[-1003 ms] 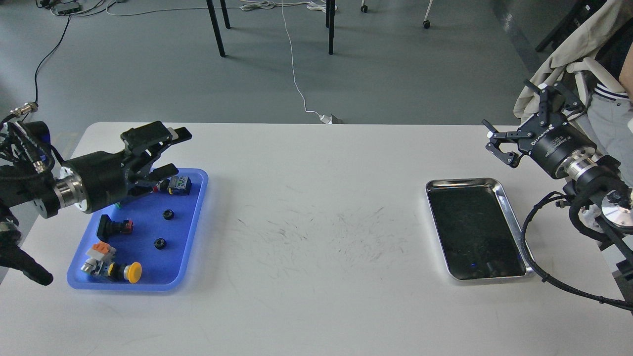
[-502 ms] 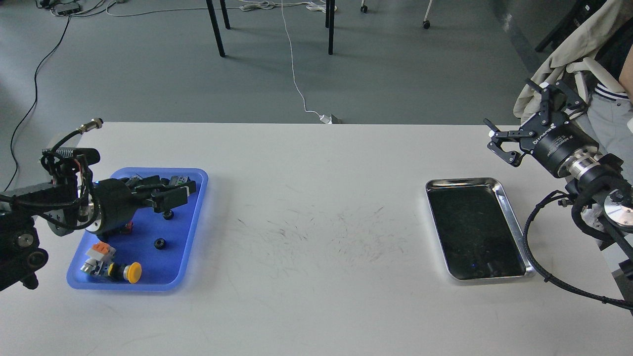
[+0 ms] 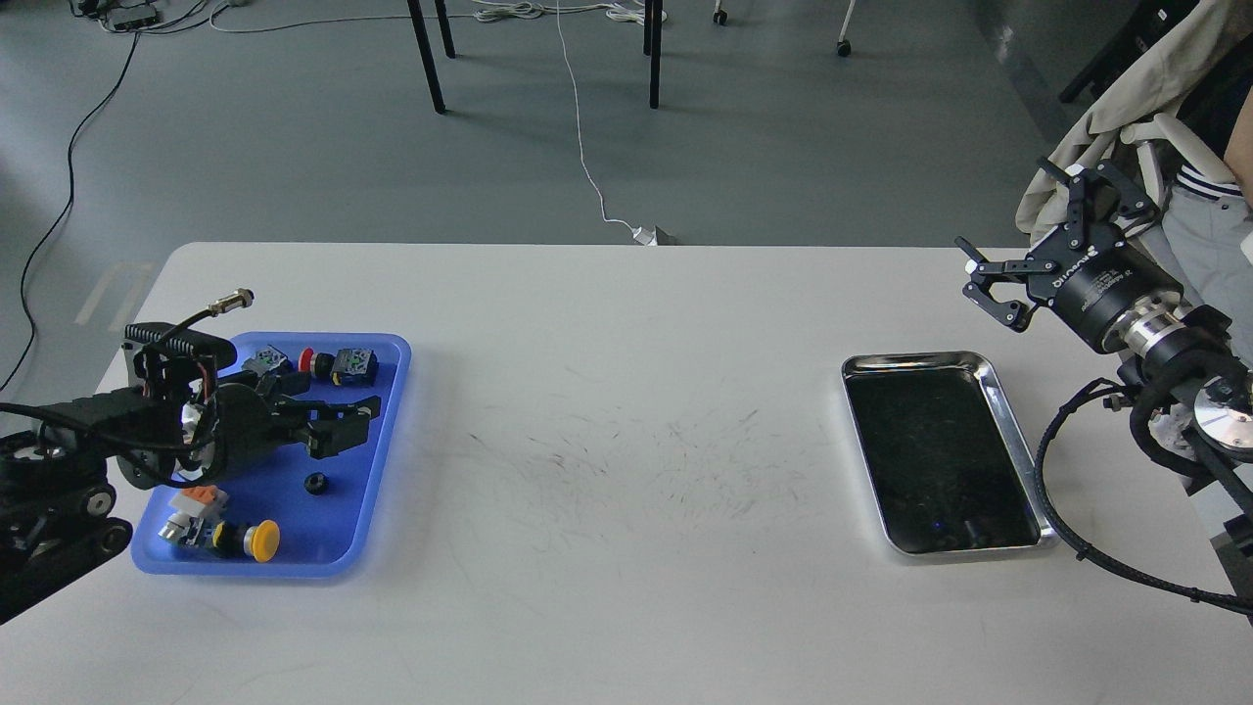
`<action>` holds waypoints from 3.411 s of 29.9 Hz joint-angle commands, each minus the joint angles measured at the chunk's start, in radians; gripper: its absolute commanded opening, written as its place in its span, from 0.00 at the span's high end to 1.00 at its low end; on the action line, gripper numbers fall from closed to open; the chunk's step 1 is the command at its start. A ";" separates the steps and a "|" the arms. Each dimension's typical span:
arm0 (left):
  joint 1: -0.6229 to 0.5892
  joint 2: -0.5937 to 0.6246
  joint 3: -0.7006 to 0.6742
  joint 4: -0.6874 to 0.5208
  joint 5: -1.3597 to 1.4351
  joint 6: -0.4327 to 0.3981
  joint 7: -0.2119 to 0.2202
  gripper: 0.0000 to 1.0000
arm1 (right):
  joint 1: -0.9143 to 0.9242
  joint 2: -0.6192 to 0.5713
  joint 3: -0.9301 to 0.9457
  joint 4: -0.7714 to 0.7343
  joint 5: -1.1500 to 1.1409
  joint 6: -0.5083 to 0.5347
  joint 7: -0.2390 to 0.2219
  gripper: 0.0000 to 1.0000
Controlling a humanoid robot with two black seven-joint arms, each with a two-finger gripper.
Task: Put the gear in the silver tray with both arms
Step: 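Reach the left gripper down into the blue tray toward a black gear, then close the left gripper on the small black gear, then lift the gear and carry it toward the silver tray, lowering it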
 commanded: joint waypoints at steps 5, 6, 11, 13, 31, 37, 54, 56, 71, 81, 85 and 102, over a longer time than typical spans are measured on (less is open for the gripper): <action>0.001 -0.024 0.043 0.086 0.062 0.051 -0.022 0.07 | 0.000 0.000 0.000 -0.003 -0.001 0.000 0.000 0.01; 0.001 -0.028 0.050 0.097 0.064 0.061 -0.028 0.08 | 0.000 0.000 0.000 -0.003 -0.001 0.000 0.000 0.01; -0.001 -0.045 0.075 0.151 0.065 0.102 -0.037 0.10 | 0.000 0.000 0.000 -0.001 -0.001 0.000 0.000 0.01; -0.002 -0.053 0.081 0.163 0.065 0.104 -0.039 0.12 | 0.000 -0.002 0.000 -0.003 -0.001 0.000 0.000 0.01; -0.002 -0.117 0.084 0.264 0.093 0.121 -0.066 0.26 | 0.000 -0.002 -0.014 0.000 -0.019 0.000 0.000 0.01; -0.001 -0.116 0.086 0.264 0.094 0.119 -0.066 0.39 | 0.000 0.000 -0.015 -0.001 -0.019 0.000 0.000 0.01; -0.008 -0.116 0.138 0.266 0.093 0.119 -0.072 0.68 | 0.002 0.000 -0.014 -0.004 -0.019 0.000 0.000 0.01; -0.008 -0.117 0.138 0.266 0.093 0.119 -0.072 0.72 | 0.003 -0.002 -0.014 -0.004 -0.019 0.000 0.000 0.01; -0.044 -0.113 0.135 0.240 0.084 0.114 -0.072 0.88 | 0.003 -0.002 -0.014 -0.006 -0.019 0.000 0.000 0.01; -0.197 0.059 0.119 -0.042 0.077 0.033 -0.054 0.91 | 0.005 -0.009 -0.014 -0.004 -0.019 0.000 0.000 0.01; -0.290 0.078 0.118 -0.173 0.032 -0.020 -0.011 0.91 | 0.005 -0.020 -0.012 -0.006 -0.019 0.000 0.000 0.01; -0.404 -0.562 0.139 -0.095 -0.007 -0.122 0.173 0.90 | -0.011 -0.117 -0.008 -0.077 -0.017 0.040 -0.002 0.01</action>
